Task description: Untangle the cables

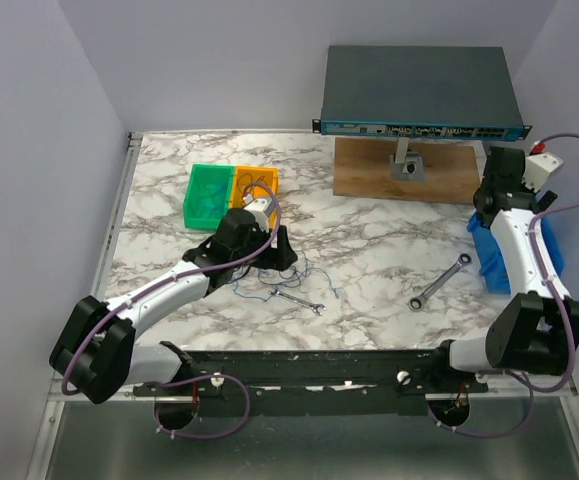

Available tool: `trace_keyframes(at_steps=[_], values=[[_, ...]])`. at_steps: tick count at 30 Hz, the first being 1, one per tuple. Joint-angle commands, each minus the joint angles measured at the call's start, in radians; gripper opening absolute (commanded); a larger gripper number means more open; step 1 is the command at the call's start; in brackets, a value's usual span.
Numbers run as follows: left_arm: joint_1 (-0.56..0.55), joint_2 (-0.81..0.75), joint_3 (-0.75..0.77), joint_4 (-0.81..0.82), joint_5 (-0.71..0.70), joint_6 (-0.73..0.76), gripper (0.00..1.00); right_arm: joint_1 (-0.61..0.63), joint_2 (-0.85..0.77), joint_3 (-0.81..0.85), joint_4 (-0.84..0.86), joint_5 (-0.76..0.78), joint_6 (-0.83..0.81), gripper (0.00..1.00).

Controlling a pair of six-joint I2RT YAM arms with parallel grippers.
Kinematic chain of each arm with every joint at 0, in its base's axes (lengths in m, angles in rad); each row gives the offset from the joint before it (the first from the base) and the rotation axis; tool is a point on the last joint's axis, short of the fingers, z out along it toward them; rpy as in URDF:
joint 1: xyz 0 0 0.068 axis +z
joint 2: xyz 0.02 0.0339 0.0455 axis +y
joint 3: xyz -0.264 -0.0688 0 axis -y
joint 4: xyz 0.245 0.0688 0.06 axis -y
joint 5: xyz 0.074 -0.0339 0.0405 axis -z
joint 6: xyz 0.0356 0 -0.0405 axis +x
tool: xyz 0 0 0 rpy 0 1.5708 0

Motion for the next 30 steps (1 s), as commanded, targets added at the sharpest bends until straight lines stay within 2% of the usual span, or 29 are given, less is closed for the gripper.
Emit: trace_keyframes(at_steps=[1,4,7,14,18,24,27,30], values=[[-0.003,0.013,0.033,-0.059,-0.062,0.006,0.77,-0.004,-0.137,-0.003,0.001,-0.503,-0.017,0.89],[-0.003,-0.025,0.005,-0.035,-0.070,-0.013,0.79,0.029,-0.221,-0.084,0.048,-0.823,-0.070,0.82],[-0.003,-0.058,-0.008,-0.051,-0.088,-0.023,0.80,0.180,-0.255,-0.131,0.086,-0.943,-0.084,0.78],[-0.002,-0.084,0.004,-0.171,-0.220,-0.032,0.80,0.566,-0.135,-0.183,0.238,-1.013,-0.066,0.77],[0.000,-0.059,0.033,-0.195,-0.230,0.024,0.80,0.727,-0.059,-0.207,0.317,-0.955,-0.054,0.78],[-0.005,0.118,0.194,-0.281,-0.206,0.115,0.69,0.858,0.008,-0.279,0.387,-0.950,-0.048,0.75],[-0.005,0.194,0.258,-0.283,-0.205,0.145,0.61,0.888,0.020,-0.342,0.422,-0.961,-0.048,0.74],[-0.005,0.276,0.331,-0.316,-0.187,0.170,0.58,0.891,0.033,-0.401,0.466,-0.968,-0.049,0.73]])
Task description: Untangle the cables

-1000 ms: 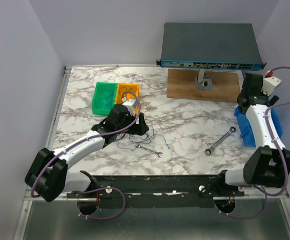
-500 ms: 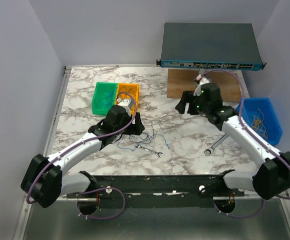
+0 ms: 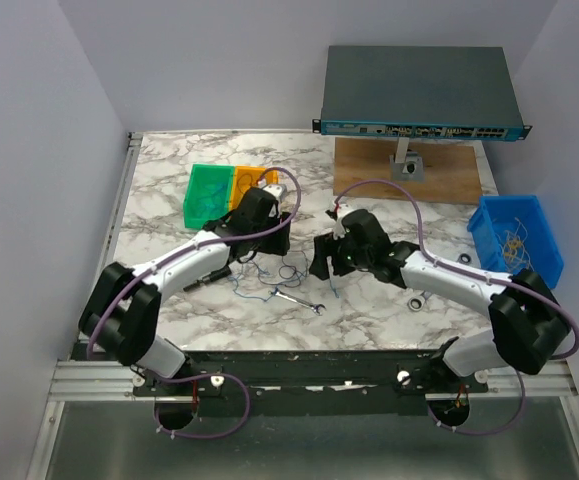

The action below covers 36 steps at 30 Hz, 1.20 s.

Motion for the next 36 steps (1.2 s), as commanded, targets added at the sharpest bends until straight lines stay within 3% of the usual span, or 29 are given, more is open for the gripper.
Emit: trace_keyframes(at_steps=[1,13,19,21,22,23,24,25,28,36], values=[[-0.005,0.116,0.120,-0.069,0.018,0.076,0.58,0.008,0.032,-0.077,0.094,-0.021,0.003,0.73],[-0.006,0.258,0.183,-0.075,0.120,0.107,0.58,0.008,0.160,-0.117,0.250,-0.015,-0.003,0.65],[-0.014,0.324,0.210,-0.081,0.182,0.112,0.56,0.007,0.209,-0.097,0.257,-0.011,-0.001,0.51],[-0.016,0.343,0.219,-0.085,0.195,0.117,0.48,0.007,0.202,-0.103,0.259,-0.011,-0.001,0.35],[-0.015,0.351,0.228,-0.090,0.190,0.118,0.37,0.008,0.197,-0.105,0.257,-0.010,0.001,0.19],[-0.016,0.357,0.238,-0.099,0.179,0.118,0.20,0.008,0.190,-0.109,0.257,-0.009,0.004,0.07],[-0.016,0.358,0.242,-0.103,0.163,0.117,0.07,0.007,0.182,-0.112,0.253,-0.007,0.008,0.01],[-0.015,0.348,0.243,-0.102,0.148,0.116,0.00,0.008,0.167,-0.119,0.252,-0.004,0.016,0.01],[-0.013,0.263,0.210,-0.065,0.086,0.095,0.00,0.008,0.097,-0.147,0.230,0.075,0.054,0.01],[0.069,-0.028,0.159,-0.023,-0.040,-0.008,0.00,0.003,-0.217,-0.245,0.068,0.545,0.231,0.01]])
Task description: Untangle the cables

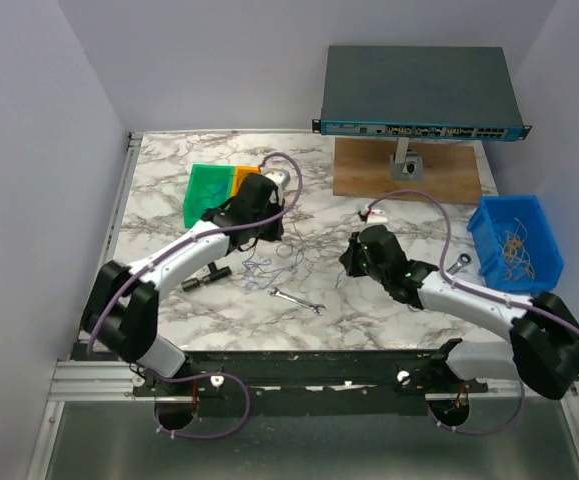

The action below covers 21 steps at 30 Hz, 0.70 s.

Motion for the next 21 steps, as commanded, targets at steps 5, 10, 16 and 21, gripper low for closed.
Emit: trace_keyframes(at_steps=[5,10,16,21], values=[[0.190,-0.254,0.043,0.022,-0.063,-0.145,0.00,-0.042,-0.171,0.008,-0.350,0.519,0.316,0.01],[0.305,-0.315,0.110,-0.029,-0.055,-0.169,0.00,-0.090,-0.291,-0.034,-0.473,0.599,0.499,0.01],[0.354,-0.303,0.253,-0.080,0.024,-0.156,0.00,-0.097,-0.386,-0.059,-0.446,0.564,0.438,0.01],[0.354,-0.265,0.441,-0.157,0.035,-0.141,0.00,-0.097,-0.383,-0.025,-0.466,0.576,0.409,0.01]])
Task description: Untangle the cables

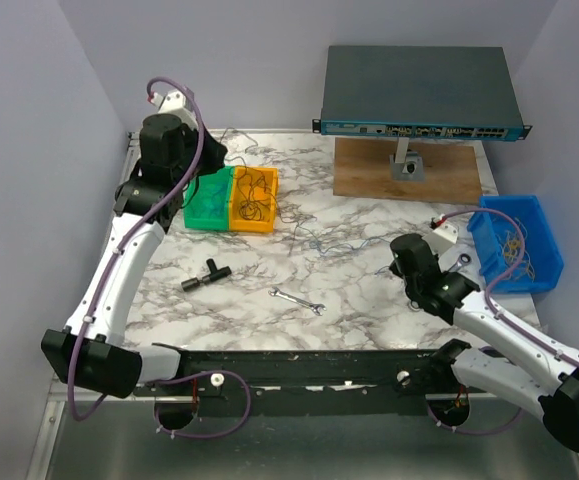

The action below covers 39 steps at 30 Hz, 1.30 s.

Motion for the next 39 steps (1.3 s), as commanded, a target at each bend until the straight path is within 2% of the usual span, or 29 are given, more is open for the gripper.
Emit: trace_keyframes(at_steps=[1,9,13,17,19,20,21,22,23,24,25,29,32,36,39], values=[[0.002,0.029,0.215,-0.104,0.022,0.018,0.00,-0.002,0.001,0.032,-0.056,0.067,0.000,0.01],[0.068,0.145,0.598,-0.301,-0.029,0.047,0.00,-0.003,-0.026,0.054,-0.287,0.255,0.247,0.01],[0.081,0.209,0.680,-0.315,0.069,0.041,0.00,-0.003,-0.094,0.026,-0.194,0.208,0.106,0.01],[0.080,0.250,0.689,-0.303,0.104,0.033,0.00,-0.003,-0.116,0.034,-0.152,0.160,0.026,0.01],[0.081,0.266,0.695,-0.301,0.131,0.033,0.00,-0.003,-0.117,0.034,-0.097,0.081,-0.054,0.01],[0.081,0.272,0.693,-0.298,0.151,0.030,0.00,-0.003,-0.117,0.024,-0.046,0.014,-0.146,0.01],[0.080,0.275,0.684,-0.289,0.173,0.026,0.00,-0.003,-0.113,0.020,0.010,-0.074,-0.226,0.10],[0.080,0.270,0.661,-0.267,0.198,0.020,0.00,-0.003,-0.105,0.020,0.046,-0.158,-0.284,0.30],[0.079,0.265,0.638,-0.246,0.227,0.012,0.00,-0.003,-0.094,0.021,0.086,-0.256,-0.348,0.55],[0.077,0.254,0.606,-0.221,0.244,0.003,0.00,-0.004,-0.080,0.023,0.117,-0.334,-0.391,0.66],[0.074,0.246,0.578,-0.198,0.262,0.000,0.00,-0.003,-0.057,0.029,0.151,-0.405,-0.427,0.73],[0.067,0.226,0.522,-0.164,0.274,0.000,0.00,-0.002,0.118,0.103,0.222,-0.559,-0.510,0.88],[0.068,0.230,0.524,-0.176,0.267,0.012,0.00,0.026,0.300,0.195,0.264,-0.599,-0.559,0.95],[0.067,0.230,0.527,-0.192,0.242,0.032,0.00,0.063,0.474,0.271,0.388,-0.622,-0.604,0.94],[0.070,0.231,0.527,-0.192,0.230,0.038,0.00,0.066,0.580,0.319,0.462,-0.675,-0.633,0.90]])
